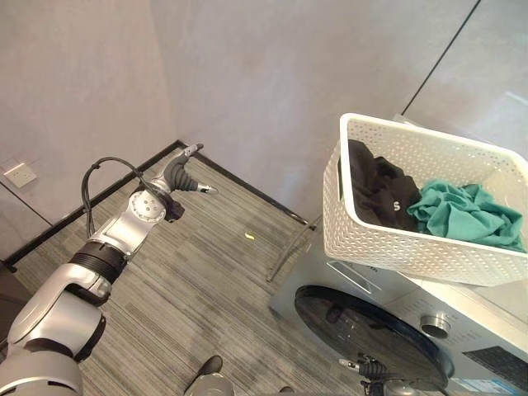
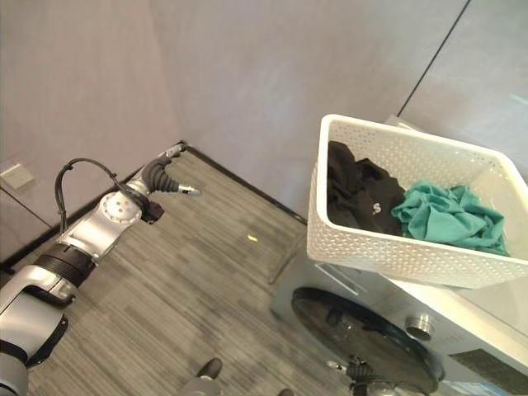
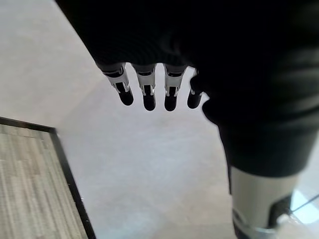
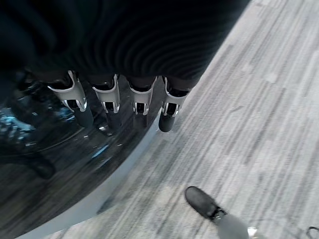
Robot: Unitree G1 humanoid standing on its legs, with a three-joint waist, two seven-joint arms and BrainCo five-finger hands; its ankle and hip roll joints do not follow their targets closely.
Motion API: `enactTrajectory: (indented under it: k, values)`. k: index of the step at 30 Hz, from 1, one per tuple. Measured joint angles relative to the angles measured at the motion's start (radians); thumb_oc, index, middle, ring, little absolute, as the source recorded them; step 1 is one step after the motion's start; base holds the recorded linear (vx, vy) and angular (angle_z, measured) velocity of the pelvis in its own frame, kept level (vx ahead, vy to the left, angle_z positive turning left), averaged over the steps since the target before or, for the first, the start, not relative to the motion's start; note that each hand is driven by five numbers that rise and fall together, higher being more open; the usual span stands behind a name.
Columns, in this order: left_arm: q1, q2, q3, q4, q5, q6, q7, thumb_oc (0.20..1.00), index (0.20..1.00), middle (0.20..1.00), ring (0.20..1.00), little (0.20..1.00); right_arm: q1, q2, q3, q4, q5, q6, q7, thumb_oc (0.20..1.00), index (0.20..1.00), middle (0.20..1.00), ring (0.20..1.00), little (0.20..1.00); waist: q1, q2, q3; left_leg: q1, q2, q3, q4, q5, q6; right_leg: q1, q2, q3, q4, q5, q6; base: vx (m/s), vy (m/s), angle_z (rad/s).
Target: Grab the laundry basket,head to the washer,open it,put in the laundry and shut it.
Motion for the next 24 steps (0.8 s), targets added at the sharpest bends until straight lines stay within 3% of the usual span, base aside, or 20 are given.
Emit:
enactTrajectory:
  k: [15, 24]
  values:
    - [-0.121, -0.11, -0.012, -0.002, 0.007, -0.003, 0.039, 1.0, 1.0, 1.0, 1.0, 1.0, 0.032, -0.008, -0.002, 0.071, -0.043, 0.001, 0.02, 1.0, 1.0, 1.0, 1.0, 1.0, -0.05, 0.011, 0.026, 0.011, 0.006, 0.026, -0.015, 0.0, 0.0, -0.014, -0.001, 0.03, 0.0, 0.001, 0.003, -0.01, -0.005, -0.06]
    - [-0.181, -0.207, -0.098, -0.055, -0.031, -0.033, 0.042, 1.0, 1.0, 1.0, 1.0, 1.0, 0.019, -0.024, -0.056, 0.08, 0.005, 0.0, 0.016, 1.0, 1.0, 1.0, 1.0, 1.0, -0.079, 0.037, 0.042, 0.013, 0.01, 0.037, -0.021, 0.0, 0.0, -0.022, -0.003, 0.044, 0.0, 0.001, 0.004, 0.0, -0.007, -0.04]
